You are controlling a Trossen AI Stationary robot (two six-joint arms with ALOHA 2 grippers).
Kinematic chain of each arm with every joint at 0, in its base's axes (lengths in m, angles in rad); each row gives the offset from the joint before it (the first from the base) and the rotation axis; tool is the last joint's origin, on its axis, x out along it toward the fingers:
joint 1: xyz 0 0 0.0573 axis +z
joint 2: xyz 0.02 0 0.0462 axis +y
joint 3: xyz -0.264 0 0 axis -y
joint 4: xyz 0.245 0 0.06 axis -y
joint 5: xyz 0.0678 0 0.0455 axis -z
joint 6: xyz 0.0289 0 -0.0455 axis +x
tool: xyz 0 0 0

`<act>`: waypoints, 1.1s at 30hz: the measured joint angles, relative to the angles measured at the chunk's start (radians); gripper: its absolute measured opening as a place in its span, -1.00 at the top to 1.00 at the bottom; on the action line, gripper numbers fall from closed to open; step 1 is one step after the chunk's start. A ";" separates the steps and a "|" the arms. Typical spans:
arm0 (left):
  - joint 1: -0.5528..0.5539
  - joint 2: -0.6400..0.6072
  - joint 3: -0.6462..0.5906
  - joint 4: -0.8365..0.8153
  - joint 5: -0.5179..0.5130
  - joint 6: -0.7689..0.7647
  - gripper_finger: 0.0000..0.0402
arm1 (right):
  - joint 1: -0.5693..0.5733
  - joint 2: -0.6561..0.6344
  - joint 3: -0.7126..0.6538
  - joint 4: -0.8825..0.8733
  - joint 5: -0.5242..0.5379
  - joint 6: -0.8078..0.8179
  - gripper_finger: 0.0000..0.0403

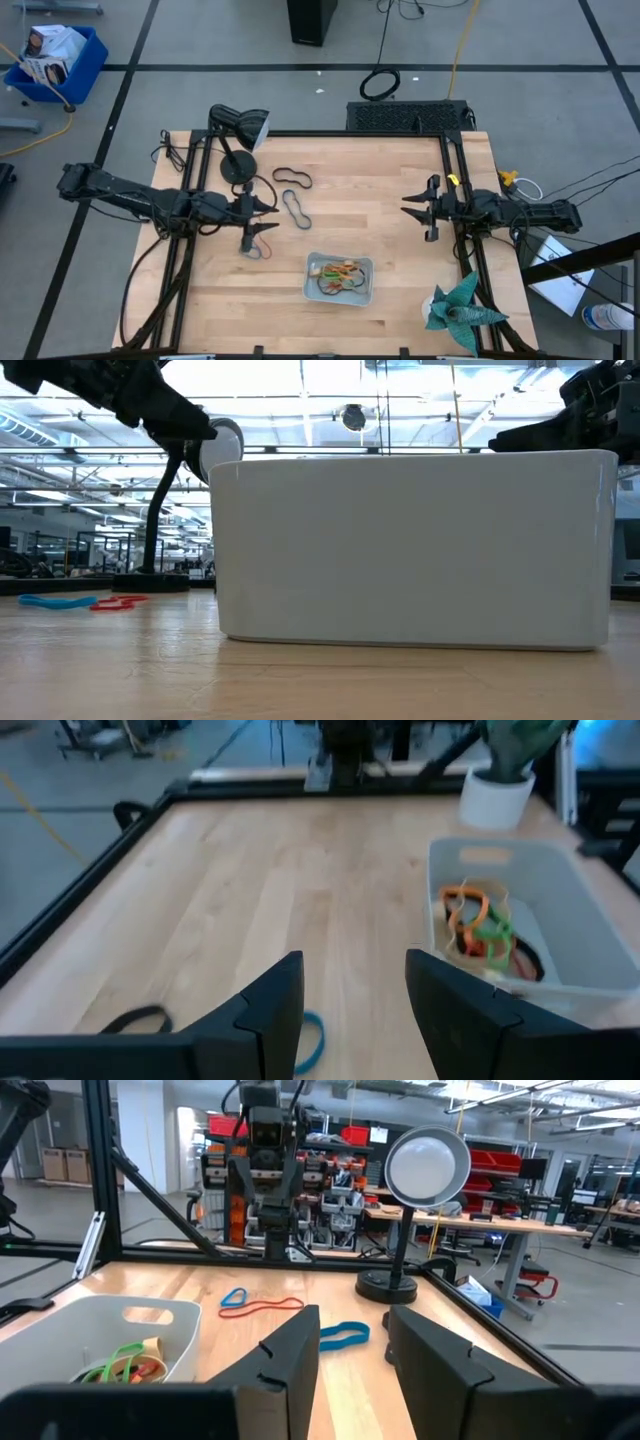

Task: Pick and place rubber bands into bin
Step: Put the top blue rubber band into the gray bin

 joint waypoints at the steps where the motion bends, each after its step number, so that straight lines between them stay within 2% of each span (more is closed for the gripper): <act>1: 0.000 0.003 0.020 -0.042 -0.004 0.002 0.08 | 0.000 0.000 0.000 -0.003 0.000 0.000 0.40; 5: 0.000 0.037 0.133 -0.224 -0.028 0.023 0.08 | 0.000 0.000 0.000 -0.005 0.000 -0.009 0.40; 10: 0.000 0.144 0.301 -0.431 -0.054 0.086 0.08 | 0.000 0.000 0.000 -0.006 0.000 -0.022 0.40; 15: 0.024 0.277 0.442 -0.570 -0.057 0.150 0.08 | 0.000 0.000 0.000 -0.007 0.000 -0.023 0.41; 19: 0.056 0.368 0.502 -0.647 -0.056 0.157 0.08 | 0.000 0.000 -0.001 -0.010 0.000 -0.023 0.42; 24: 0.086 0.451 0.509 -0.672 -0.056 0.160 0.08 | 0.000 0.000 -0.001 -0.027 0.000 -0.023 0.41; 33: 0.131 0.617 0.509 -0.596 -0.036 0.225 0.08 | 0.000 0.000 -0.001 -0.028 0.000 -0.023 0.40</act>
